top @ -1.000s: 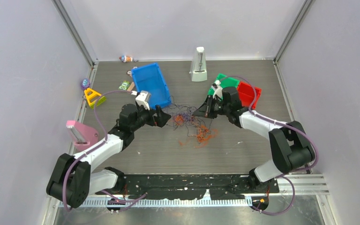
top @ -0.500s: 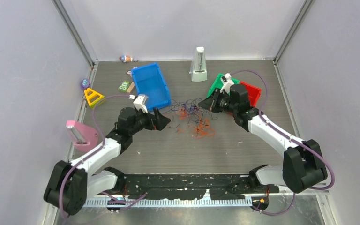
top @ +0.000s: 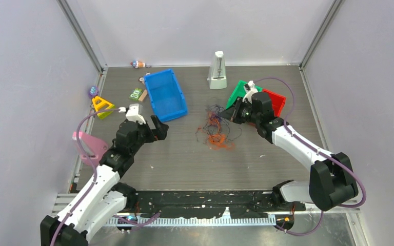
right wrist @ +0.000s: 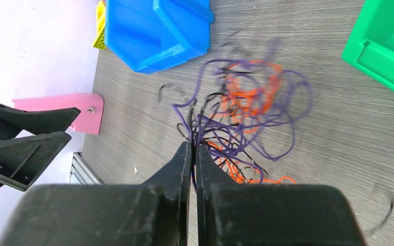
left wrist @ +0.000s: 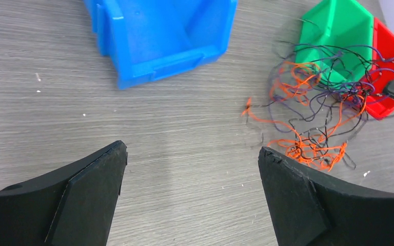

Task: Untangle the cables
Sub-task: Untie the cable.

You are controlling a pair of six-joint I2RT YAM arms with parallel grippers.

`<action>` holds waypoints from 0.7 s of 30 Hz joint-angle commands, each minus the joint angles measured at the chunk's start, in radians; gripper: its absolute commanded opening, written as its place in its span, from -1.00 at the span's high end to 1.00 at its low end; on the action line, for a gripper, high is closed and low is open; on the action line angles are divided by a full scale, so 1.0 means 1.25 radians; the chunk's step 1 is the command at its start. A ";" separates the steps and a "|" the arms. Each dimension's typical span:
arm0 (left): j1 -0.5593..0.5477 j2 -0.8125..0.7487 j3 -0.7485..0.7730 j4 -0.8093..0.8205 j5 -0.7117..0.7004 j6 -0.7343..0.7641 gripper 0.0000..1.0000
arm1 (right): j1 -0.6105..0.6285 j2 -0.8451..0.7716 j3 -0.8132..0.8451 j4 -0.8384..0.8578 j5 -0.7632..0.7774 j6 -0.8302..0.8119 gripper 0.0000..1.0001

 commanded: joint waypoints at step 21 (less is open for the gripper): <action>-0.161 0.607 0.258 0.516 0.426 -0.075 -0.66 | -0.002 -0.045 0.023 0.004 -0.093 -0.041 0.89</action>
